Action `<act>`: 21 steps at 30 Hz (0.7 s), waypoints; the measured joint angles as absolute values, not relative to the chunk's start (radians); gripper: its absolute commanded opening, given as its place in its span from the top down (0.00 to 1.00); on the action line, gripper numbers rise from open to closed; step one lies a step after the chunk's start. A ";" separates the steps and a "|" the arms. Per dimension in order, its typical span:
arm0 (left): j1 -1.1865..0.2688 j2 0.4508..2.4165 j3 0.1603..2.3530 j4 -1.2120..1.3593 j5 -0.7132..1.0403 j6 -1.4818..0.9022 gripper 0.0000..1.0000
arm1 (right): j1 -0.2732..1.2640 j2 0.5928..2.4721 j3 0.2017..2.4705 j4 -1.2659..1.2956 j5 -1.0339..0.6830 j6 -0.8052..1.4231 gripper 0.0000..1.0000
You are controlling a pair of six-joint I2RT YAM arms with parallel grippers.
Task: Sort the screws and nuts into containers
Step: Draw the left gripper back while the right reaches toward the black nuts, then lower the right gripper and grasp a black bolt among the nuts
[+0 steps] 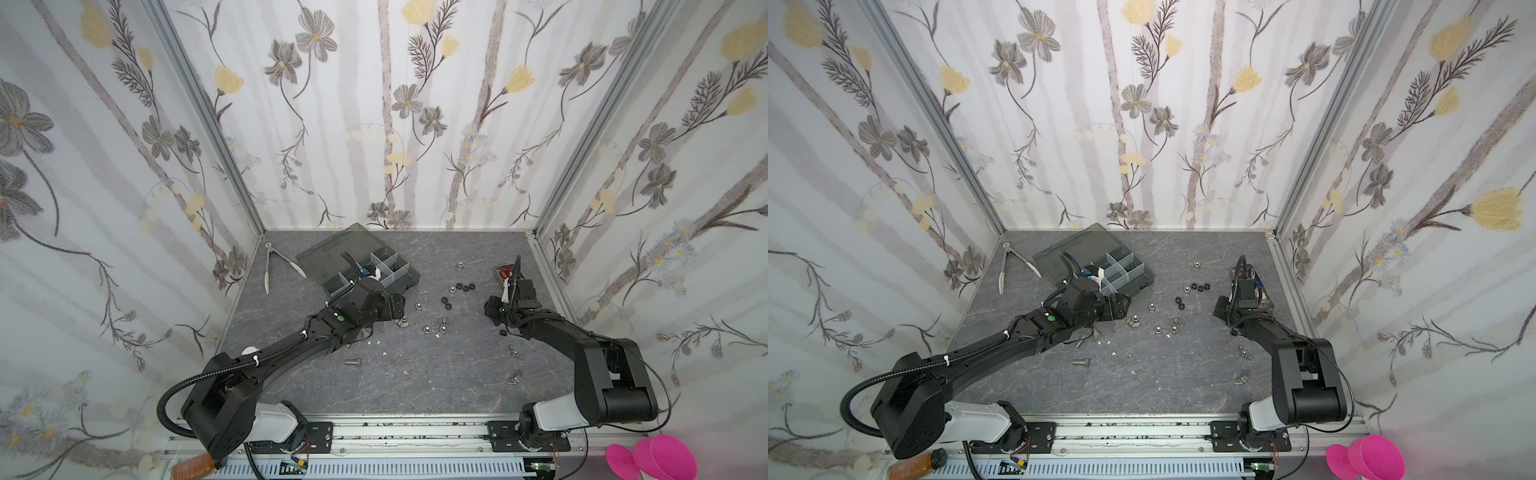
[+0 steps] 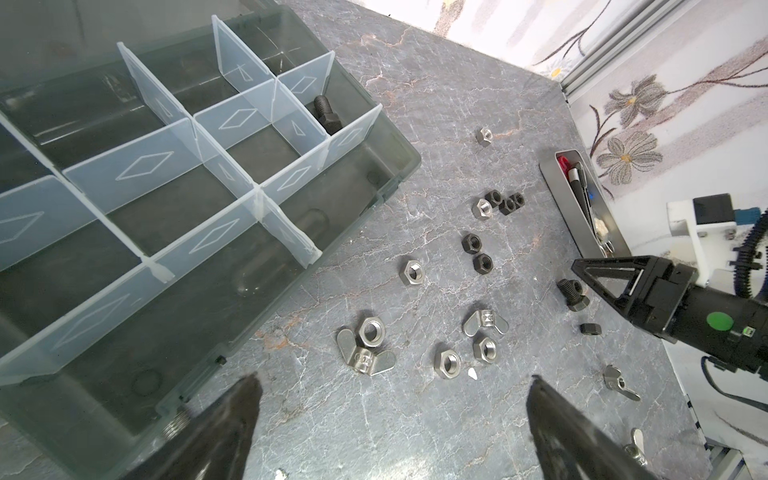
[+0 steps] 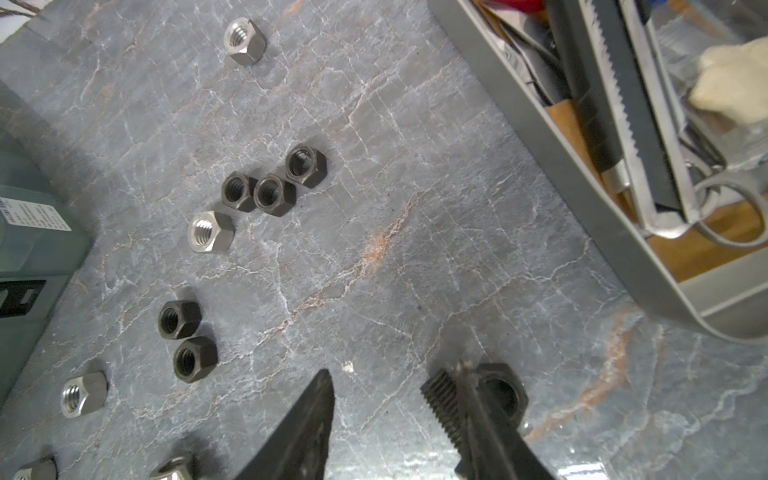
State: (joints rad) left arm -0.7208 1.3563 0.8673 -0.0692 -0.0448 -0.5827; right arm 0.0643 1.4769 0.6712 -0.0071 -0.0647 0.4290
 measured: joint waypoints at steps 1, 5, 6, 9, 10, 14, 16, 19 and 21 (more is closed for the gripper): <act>-0.721 1.358 0.867 -0.069 -0.045 -0.582 0.00 | 0.064 1.481 0.669 -0.006 -0.065 0.429 0.50; -0.721 1.364 0.867 -0.064 -0.044 -0.580 0.00 | 0.064 1.488 0.651 -0.004 -0.064 0.429 0.51; -0.721 1.364 0.865 -0.064 -0.044 -0.580 0.00 | 0.064 1.488 0.648 -0.003 -0.064 0.429 0.51; -0.721 1.362 0.859 -0.064 -0.044 -0.580 0.00 | 0.064 1.486 0.641 -0.001 -0.064 0.429 0.51; -0.721 1.359 0.856 -0.064 -0.044 -0.580 0.00 | 0.064 1.485 0.640 -0.001 -0.064 0.430 0.52; -0.721 1.349 0.850 -0.064 -0.044 -0.580 0.00 | 0.074 1.485 0.638 -0.001 -0.065 0.435 0.53; -0.721 1.344 0.847 -0.064 -0.044 -0.580 0.00 | 0.086 1.484 0.637 -0.003 -0.065 0.436 0.54; -0.721 1.335 0.842 -0.064 -0.044 -0.580 0.00 | 0.107 1.471 0.635 -0.011 -0.069 0.437 0.54; -0.721 1.328 0.836 -0.064 -0.044 -0.580 0.00 | 0.126 1.464 0.635 -0.012 -0.070 0.437 0.55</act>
State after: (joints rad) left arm -0.7208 1.3285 0.8356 -0.0643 -0.0444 -0.5797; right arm 0.1261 1.4635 0.6353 -0.0120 -0.0696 0.4374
